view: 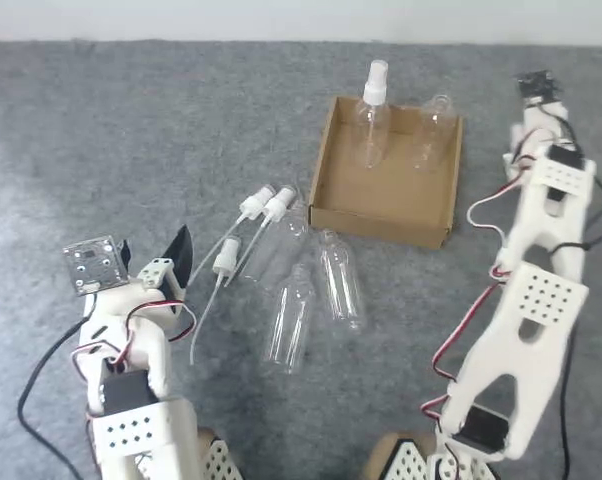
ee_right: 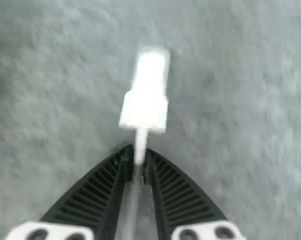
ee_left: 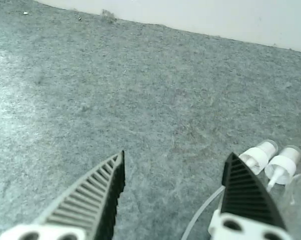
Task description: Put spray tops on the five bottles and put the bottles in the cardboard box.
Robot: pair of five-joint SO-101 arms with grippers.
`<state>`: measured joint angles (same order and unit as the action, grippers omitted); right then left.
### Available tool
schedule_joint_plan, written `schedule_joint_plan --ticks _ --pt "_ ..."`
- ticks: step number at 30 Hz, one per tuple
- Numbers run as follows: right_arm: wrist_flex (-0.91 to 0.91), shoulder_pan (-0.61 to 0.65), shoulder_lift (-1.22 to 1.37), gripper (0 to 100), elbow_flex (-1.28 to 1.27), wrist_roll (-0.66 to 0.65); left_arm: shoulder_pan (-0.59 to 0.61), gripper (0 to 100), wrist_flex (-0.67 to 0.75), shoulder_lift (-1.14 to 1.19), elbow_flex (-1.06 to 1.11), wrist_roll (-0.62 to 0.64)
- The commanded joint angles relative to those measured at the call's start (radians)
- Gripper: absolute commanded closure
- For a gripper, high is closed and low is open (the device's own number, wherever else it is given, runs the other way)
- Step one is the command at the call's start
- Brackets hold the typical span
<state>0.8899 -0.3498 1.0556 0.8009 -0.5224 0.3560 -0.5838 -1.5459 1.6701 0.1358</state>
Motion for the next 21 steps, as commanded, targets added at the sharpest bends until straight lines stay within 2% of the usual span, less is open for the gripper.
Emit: schedule_joint_plan --ticks 1,11,17,21 --pt "0.165 -0.107 -0.079 98.1 0.071 -0.003 -0.003 70 0.029 -0.002 -0.007 -0.011" --pt "0.504 -0.194 -0.110 98.1 0.256 -0.069 -0.002 70 0.029 -0.002 -0.007 -0.011" --pt "0.716 -0.199 -0.117 98.2 0.293 -0.222 -0.002 70 0.029 -0.002 -0.007 -0.011" --pt "0.774 -0.199 -0.150 98.0 0.344 -0.232 -0.002 70 0.029 -0.002 -0.007 -0.011"
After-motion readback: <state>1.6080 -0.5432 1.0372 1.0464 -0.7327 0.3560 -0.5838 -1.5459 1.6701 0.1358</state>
